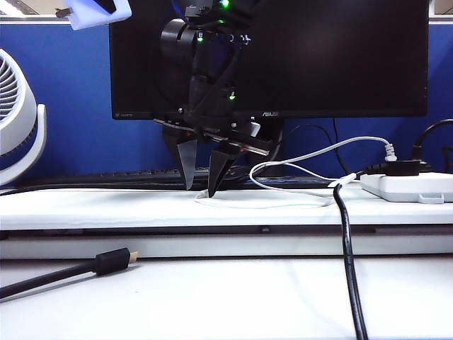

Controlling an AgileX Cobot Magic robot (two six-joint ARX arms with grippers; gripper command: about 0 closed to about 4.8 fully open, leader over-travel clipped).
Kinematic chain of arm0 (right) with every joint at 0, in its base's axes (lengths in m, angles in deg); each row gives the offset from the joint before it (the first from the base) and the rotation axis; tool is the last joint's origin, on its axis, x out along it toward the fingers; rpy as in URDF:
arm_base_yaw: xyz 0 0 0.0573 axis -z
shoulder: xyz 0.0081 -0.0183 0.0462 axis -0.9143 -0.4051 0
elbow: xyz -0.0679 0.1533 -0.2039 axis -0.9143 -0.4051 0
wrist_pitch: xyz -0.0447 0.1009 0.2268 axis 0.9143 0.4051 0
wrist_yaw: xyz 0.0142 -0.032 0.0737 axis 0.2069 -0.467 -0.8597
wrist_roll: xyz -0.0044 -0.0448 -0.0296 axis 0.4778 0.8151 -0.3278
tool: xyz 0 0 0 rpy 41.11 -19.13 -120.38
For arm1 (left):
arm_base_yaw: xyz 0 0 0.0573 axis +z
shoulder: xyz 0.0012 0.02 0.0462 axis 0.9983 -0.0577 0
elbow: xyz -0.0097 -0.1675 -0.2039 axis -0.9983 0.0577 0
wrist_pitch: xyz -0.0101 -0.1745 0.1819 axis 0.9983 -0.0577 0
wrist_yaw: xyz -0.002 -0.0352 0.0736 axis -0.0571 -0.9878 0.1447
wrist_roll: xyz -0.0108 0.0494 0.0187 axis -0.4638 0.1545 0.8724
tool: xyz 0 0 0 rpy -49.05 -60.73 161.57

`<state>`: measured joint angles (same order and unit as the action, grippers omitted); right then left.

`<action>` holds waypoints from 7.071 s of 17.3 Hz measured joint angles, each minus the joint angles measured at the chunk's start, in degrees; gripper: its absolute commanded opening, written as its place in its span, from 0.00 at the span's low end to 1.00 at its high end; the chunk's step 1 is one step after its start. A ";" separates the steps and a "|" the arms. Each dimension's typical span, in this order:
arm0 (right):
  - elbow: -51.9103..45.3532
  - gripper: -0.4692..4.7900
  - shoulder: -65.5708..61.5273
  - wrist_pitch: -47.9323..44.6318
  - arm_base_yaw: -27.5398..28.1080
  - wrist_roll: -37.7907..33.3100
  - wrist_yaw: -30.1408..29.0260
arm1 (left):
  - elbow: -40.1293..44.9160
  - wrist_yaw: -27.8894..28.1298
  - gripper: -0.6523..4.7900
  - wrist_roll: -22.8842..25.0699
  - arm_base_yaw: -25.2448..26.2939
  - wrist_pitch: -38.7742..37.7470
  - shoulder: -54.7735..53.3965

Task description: Pick up the Type-C charging cable and the charging base, insert one end of the Type-C charger into the corresponding slot on the base, and finally place the plugged-in charger back on the table.

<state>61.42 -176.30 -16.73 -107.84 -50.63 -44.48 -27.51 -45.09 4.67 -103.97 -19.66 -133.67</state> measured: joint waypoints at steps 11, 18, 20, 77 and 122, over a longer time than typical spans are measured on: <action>0.20 0.08 0.22 4.66 0.50 11.41 1.07 | 0.00 -0.02 0.11 0.00 -0.04 -0.02 0.00; -0.48 0.08 11.30 8.48 6.08 40.76 12.44 | 0.00 -0.04 0.11 0.00 -0.04 -0.13 0.00; -0.50 0.08 15.56 6.91 7.41 49.77 13.31 | 0.00 -1.25 0.11 -0.02 -0.02 -0.02 0.00; -0.48 0.08 42.49 -14.86 -7.48 155.12 15.32 | -3.87 -26.38 0.11 -2.34 -8.11 18.40 -0.83; -0.50 0.08 40.17 -8.59 -14.67 185.85 26.10 | -3.85 -26.99 0.11 -7.50 -11.43 20.83 -2.12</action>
<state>60.92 -136.13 -25.32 -122.51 135.22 -18.38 -31.35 -72.08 -2.83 -115.40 1.17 -135.79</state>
